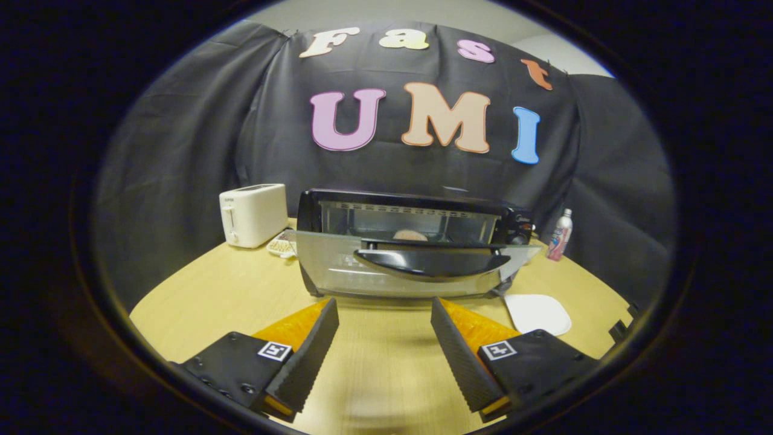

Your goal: Open the toaster oven, put the food inside, and close the toaster oven door.

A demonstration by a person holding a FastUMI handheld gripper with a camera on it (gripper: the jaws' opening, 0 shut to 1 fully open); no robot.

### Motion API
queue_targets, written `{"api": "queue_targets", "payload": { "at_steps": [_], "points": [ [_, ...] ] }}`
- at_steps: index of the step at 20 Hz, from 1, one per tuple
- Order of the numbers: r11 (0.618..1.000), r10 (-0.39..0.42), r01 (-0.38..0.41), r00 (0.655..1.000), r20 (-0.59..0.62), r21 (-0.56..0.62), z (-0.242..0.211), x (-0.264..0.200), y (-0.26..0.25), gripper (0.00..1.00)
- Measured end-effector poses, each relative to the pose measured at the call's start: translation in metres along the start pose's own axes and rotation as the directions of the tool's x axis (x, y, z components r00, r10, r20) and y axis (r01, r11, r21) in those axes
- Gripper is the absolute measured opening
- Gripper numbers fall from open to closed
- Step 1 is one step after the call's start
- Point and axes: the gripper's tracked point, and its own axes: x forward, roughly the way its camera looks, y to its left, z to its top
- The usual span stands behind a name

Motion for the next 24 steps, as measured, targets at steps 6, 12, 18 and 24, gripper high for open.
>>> {"api": "queue_targets", "payload": {
  "at_steps": [6, 12, 18, 24],
  "points": [
    [1.000, 0.002, -0.003, 0.997, 0.077, 0.004, 0.029, 0.006, -0.009, 0.98],
    [0.999, 0.049, -0.051, 0.986, 0.160, 0.006, 0.075, -0.010, -0.005, 0.98],
    [0.996, 0.083, -0.084, 0.974, 0.211, -0.004, 0.111, -0.031, -0.001, 0.98],
    [0.997, 0.062, -0.072, 0.968, 0.243, 0.034, 0.121, -0.047, -0.014, 0.98]
  ]
}}
